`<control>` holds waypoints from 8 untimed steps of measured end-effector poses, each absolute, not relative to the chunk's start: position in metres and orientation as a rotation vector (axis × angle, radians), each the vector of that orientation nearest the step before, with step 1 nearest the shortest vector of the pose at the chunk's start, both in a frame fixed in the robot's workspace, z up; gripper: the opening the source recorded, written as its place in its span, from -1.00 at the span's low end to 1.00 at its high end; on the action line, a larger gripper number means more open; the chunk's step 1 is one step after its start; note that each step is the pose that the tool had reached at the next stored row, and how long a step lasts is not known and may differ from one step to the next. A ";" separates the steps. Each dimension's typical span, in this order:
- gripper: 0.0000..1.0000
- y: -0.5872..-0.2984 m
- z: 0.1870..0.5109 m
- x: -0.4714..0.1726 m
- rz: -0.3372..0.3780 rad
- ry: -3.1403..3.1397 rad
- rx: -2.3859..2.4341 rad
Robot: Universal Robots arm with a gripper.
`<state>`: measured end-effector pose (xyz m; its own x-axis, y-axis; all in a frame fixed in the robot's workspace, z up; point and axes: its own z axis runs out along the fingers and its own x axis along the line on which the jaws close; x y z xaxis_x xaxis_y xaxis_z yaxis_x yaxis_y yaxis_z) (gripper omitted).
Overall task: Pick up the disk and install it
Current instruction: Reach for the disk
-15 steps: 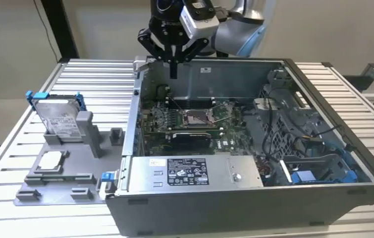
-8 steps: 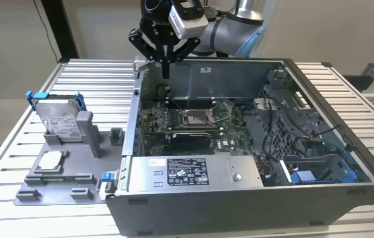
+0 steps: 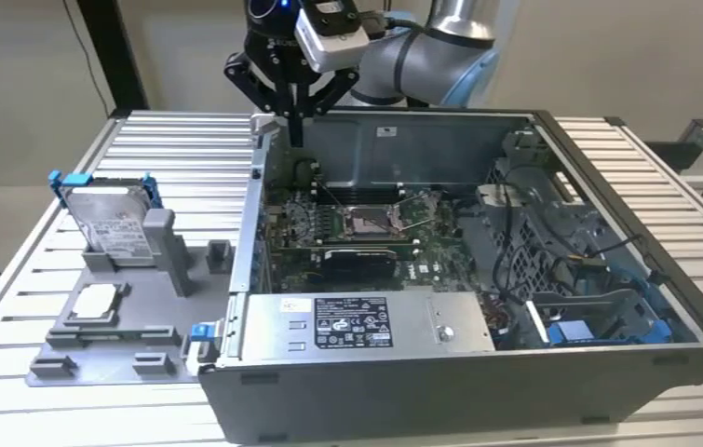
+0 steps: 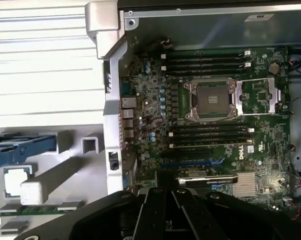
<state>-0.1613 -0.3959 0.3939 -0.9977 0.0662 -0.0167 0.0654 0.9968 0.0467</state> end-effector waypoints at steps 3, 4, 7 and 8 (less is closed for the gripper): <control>-1.00 -0.394 0.394 -0.166 0.072 3.121 0.103; -1.00 -0.393 0.394 -0.168 0.072 3.121 0.103; -1.00 -0.391 0.394 -0.173 0.072 3.121 0.103; -1.00 -0.391 0.394 -0.174 0.072 3.121 0.103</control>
<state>-0.1743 -0.3906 0.3939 -0.9977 0.0662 -0.0166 0.0654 0.9968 0.0466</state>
